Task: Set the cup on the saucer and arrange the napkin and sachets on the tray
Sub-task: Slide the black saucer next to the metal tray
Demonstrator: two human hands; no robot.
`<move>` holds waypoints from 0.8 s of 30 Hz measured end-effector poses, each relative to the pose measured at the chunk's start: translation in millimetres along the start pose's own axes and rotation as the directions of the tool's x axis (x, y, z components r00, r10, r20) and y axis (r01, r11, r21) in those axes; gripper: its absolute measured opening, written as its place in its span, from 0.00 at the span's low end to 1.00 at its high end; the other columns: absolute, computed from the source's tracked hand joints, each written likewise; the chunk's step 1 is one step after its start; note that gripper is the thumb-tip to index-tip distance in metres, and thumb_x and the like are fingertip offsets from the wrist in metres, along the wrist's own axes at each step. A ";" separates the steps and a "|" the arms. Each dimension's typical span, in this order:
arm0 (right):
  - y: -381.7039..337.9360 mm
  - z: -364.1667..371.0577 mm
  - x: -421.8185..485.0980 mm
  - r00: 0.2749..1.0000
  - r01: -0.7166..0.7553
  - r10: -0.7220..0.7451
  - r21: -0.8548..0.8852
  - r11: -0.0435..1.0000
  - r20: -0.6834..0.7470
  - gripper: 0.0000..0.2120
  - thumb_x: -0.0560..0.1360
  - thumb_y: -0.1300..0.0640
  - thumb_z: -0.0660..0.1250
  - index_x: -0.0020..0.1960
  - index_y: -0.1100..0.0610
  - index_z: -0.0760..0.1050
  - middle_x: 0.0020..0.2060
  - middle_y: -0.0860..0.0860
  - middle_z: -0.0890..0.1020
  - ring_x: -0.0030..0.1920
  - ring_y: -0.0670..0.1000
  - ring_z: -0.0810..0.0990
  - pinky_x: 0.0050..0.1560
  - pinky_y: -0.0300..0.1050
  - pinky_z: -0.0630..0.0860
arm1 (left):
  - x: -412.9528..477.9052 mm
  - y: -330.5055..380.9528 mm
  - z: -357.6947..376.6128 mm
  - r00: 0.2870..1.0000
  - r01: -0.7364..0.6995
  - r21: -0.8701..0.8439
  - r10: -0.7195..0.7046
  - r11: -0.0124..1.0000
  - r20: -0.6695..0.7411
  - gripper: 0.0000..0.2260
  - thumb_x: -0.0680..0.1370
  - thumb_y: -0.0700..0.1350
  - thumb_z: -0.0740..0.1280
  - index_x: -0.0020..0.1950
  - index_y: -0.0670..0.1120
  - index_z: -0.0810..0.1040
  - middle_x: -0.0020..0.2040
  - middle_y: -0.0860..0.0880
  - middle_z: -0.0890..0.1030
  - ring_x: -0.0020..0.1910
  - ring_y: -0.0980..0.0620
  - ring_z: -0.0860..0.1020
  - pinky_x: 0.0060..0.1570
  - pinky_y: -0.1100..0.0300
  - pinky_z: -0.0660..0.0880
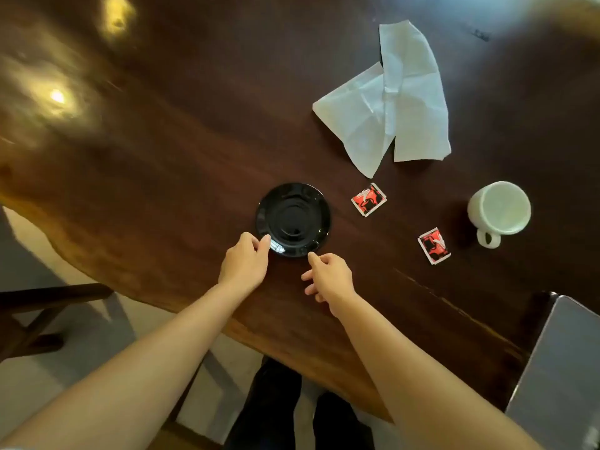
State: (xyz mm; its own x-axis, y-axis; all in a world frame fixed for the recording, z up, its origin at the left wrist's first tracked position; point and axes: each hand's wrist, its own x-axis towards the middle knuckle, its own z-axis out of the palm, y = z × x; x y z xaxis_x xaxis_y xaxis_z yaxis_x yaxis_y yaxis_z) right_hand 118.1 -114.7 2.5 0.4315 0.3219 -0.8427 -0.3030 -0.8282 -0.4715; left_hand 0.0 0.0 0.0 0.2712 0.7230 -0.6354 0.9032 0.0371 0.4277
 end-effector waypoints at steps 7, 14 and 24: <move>-7.2 8.5 14.5 0.995 -0.098 0.090 0.188 0.977 0.051 0.11 0.83 0.49 0.60 0.53 0.56 0.74 0.42 0.54 0.84 0.31 0.49 0.76 0.26 0.40 0.70 | 26.1 -2.7 7.4 0.998 0.047 -0.096 -0.044 0.994 0.034 0.15 0.82 0.59 0.59 0.47 0.48 0.74 0.43 0.45 0.82 0.42 0.43 0.82 0.47 0.44 0.81; -15.8 11.5 16.4 0.989 -0.137 0.116 0.259 0.956 0.095 0.06 0.85 0.55 0.56 0.51 0.55 0.68 0.37 0.54 0.81 0.26 0.47 0.69 0.25 0.40 0.63 | 36.1 -1.1 7.8 0.997 0.045 -0.141 -0.036 0.989 0.065 0.15 0.83 0.54 0.60 0.47 0.43 0.76 0.36 0.46 0.81 0.34 0.46 0.79 0.44 0.47 0.79; -9.5 6.8 8.0 0.983 -0.184 0.164 0.330 0.926 0.087 0.14 0.85 0.58 0.56 0.69 0.61 0.64 0.32 0.54 0.79 0.24 0.46 0.68 0.24 0.39 0.61 | 26.5 3.7 10.4 0.989 0.112 -0.154 -0.096 0.982 0.110 0.13 0.83 0.50 0.61 0.45 0.43 0.73 0.36 0.44 0.80 0.32 0.47 0.76 0.35 0.54 0.74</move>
State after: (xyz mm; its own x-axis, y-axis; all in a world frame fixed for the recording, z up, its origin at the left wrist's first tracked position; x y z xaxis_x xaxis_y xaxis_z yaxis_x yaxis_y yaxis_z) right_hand 118.6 -101.1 -1.5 0.3004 0.2203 -0.9280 -0.6400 -0.6748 -0.3674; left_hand 13.9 12.1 -21.9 0.2183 0.6357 -0.7404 0.8658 0.2239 0.4475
